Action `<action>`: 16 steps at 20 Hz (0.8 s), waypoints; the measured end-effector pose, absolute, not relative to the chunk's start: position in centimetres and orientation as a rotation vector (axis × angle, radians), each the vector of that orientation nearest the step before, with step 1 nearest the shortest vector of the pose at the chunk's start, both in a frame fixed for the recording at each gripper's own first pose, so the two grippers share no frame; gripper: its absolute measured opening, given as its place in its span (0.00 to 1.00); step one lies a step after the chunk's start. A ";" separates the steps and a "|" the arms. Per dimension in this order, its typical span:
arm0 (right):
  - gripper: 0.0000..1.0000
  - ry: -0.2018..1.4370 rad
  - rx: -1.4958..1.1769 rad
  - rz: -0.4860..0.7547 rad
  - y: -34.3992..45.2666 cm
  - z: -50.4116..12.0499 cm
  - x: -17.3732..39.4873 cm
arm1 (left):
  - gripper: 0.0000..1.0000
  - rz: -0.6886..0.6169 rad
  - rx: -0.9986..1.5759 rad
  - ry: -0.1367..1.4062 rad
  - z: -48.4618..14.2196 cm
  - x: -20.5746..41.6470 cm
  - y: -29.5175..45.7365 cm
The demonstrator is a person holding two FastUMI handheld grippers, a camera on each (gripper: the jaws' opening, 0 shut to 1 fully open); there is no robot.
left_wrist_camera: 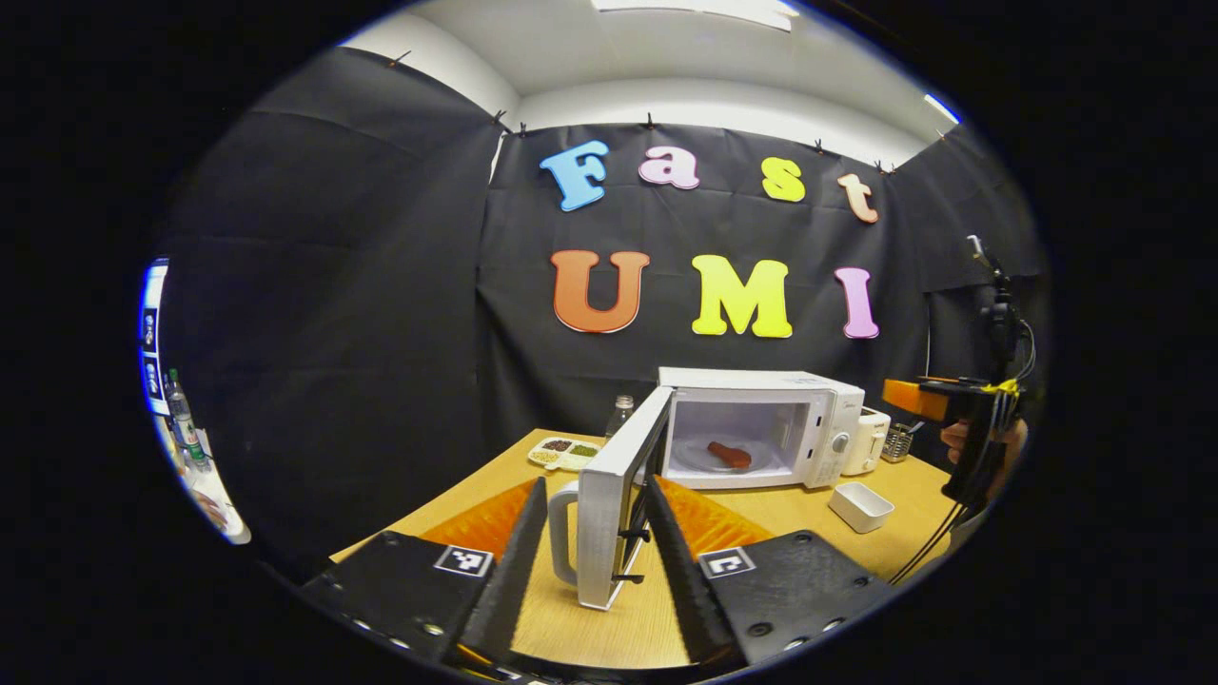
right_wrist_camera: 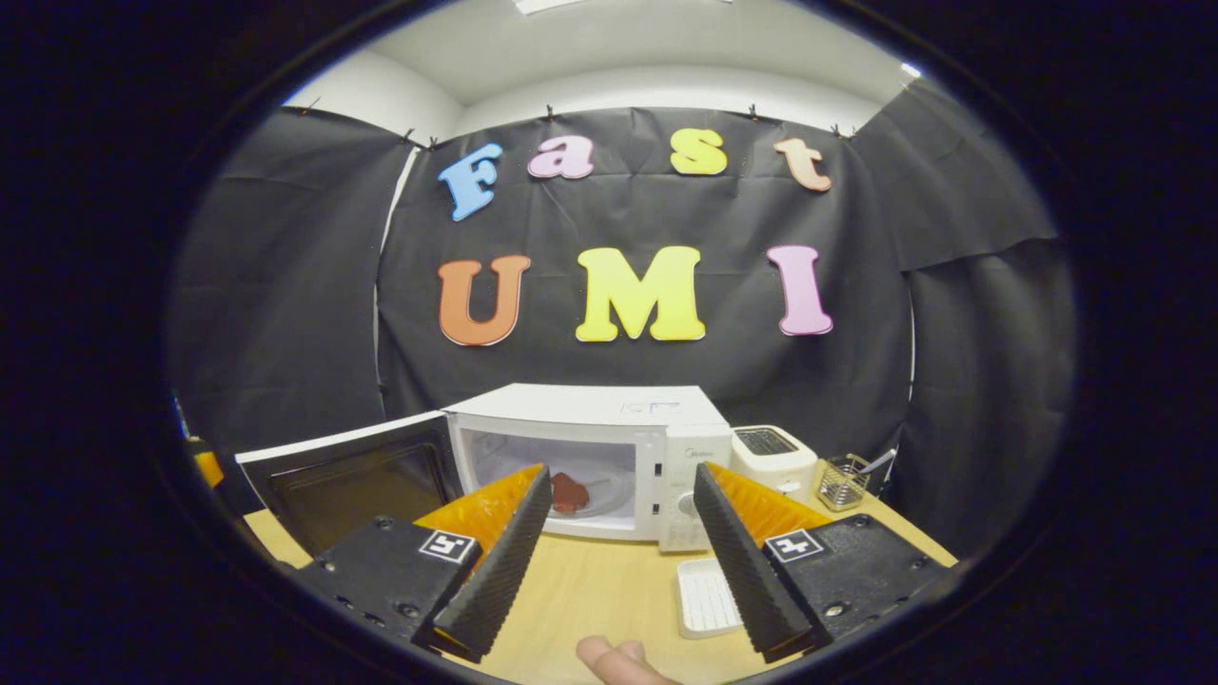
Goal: Open the microwave oven with the left hand, put the food in, and close the microwave oven.
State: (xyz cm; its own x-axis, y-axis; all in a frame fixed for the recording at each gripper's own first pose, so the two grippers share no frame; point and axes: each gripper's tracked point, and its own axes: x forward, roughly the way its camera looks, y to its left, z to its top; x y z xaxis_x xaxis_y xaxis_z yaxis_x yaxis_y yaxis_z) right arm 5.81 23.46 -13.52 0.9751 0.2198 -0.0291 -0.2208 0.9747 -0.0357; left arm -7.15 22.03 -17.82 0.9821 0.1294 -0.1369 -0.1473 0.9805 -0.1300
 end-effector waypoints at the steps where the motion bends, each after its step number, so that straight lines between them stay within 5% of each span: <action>1: 0.95 0.022 -0.039 0.225 22.9 -13.1 5.3 | 0.52 0.155 -0.163 0.140 -18.3 -7.2 22.7; 2: 0.95 0.027 -0.048 0.228 22.5 -13.0 4.7 | 0.18 0.168 -0.181 0.144 -18.5 -7.2 23.5; 4: 0.96 0.028 -0.064 0.248 22.2 -12.7 3.8 | 0.00 0.217 -0.176 0.139 -18.9 -7.2 25.1; 6: 0.96 0.013 -0.075 0.265 22.0 -12.0 2.8 | 0.00 0.241 -0.134 0.167 -20.3 -7.1 26.0; 7: 0.96 0.006 -0.075 0.275 22.0 -11.8 2.2 | 0.13 0.256 -0.112 0.181 -21.1 -6.6 26.4; 8: 0.96 0.000 -0.077 0.286 22.0 -11.4 1.8 | 0.00 0.279 -0.100 0.208 -21.8 -6.8 26.9; 11: 0.96 -0.017 -0.083 0.315 22.4 -10.9 0.7 | 0.00 0.265 -0.109 0.231 -23.6 -5.5 27.0; 12: 0.88 -0.016 -0.091 0.323 22.5 -11.0 0.5 | 0.00 0.257 -0.116 0.230 -23.9 -4.9 27.1; 13: 0.96 -0.015 -0.100 0.330 22.5 -11.0 0.4 | 0.00 0.259 -0.122 0.232 -24.4 -4.5 27.6; 16: 0.96 -0.011 -0.104 0.315 21.7 -11.2 0.4 | 0.00 0.234 -0.149 0.211 -25.0 -2.3 27.9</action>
State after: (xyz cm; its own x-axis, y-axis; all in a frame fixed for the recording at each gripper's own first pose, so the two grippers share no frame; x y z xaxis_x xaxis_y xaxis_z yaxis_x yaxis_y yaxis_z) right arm 0.42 21.73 -11.23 0.9507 0.3101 -0.0050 -0.3090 0.9454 -0.1038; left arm -2.33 27.95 -25.02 0.9508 0.2138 -0.2244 -0.2450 0.9619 -0.1213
